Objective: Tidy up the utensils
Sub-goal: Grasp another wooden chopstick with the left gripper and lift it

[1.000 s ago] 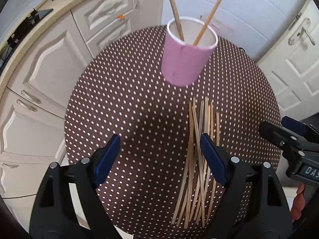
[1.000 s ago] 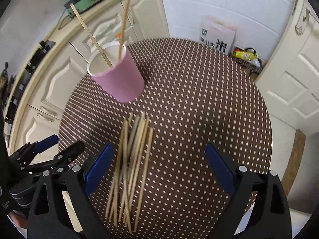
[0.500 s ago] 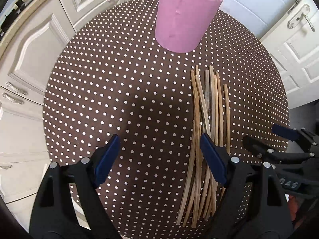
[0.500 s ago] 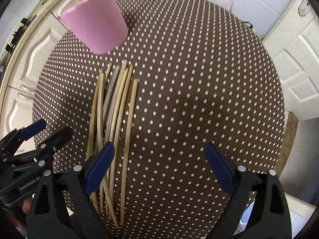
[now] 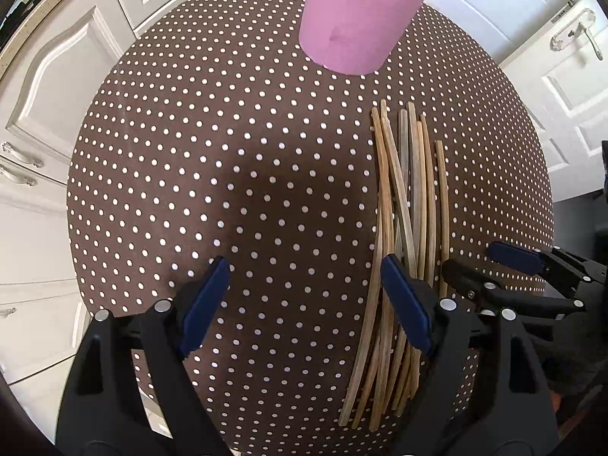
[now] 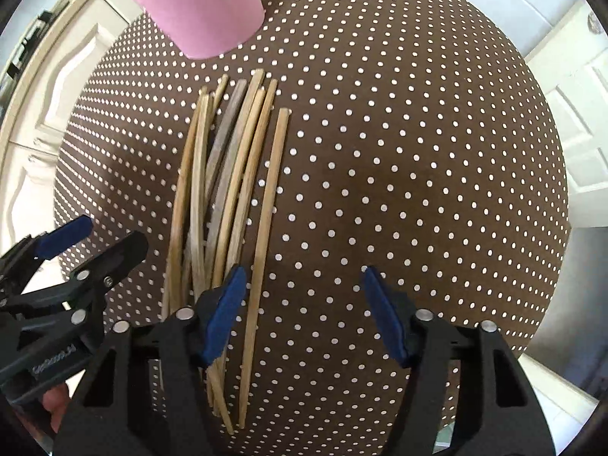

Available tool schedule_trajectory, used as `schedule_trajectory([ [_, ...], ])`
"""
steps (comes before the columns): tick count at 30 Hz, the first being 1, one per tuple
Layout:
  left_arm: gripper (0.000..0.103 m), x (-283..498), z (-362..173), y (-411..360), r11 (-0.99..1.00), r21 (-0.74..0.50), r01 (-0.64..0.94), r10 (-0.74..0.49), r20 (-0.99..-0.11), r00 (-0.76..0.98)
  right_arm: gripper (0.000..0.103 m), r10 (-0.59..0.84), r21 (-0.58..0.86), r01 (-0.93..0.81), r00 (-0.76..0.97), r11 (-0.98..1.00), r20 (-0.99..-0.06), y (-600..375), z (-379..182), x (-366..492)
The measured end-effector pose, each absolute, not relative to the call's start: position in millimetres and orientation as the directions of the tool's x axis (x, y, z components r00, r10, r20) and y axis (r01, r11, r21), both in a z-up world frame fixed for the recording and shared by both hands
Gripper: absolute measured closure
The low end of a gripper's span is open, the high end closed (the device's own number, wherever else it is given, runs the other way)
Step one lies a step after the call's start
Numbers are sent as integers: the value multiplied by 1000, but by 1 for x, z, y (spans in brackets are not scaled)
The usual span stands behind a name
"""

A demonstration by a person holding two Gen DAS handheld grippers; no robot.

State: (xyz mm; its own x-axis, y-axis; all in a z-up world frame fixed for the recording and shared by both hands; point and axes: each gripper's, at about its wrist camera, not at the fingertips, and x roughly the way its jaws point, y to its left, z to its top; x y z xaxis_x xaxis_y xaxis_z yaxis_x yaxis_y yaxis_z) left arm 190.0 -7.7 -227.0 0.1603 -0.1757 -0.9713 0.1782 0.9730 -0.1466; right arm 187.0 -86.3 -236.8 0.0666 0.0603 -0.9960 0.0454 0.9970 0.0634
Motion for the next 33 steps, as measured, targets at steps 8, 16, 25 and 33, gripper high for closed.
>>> schedule_trajectory([
  [8, 23, 183, -230, -6, 976, -140, 168, -166, -974, 154, 54, 32, 33, 5, 75, 999, -997, -67, -245, 186],
  [16, 23, 185, -232, 4, 975, -175, 135, -194, -971, 141, 85, -10, -22, -102, 121, 995, -993, -37, -244, 175],
  [25, 23, 182, -233, -16, 969, -186, 161, -207, -971, 123, 98, 64, 62, -28, 102, 998, -993, -56, -243, 174],
  [33, 31, 191, -245, -37, 976, -157, 153, -175, -978, 113, 98, 89, 88, -21, 90, 996, -992, -74, -244, 174],
])
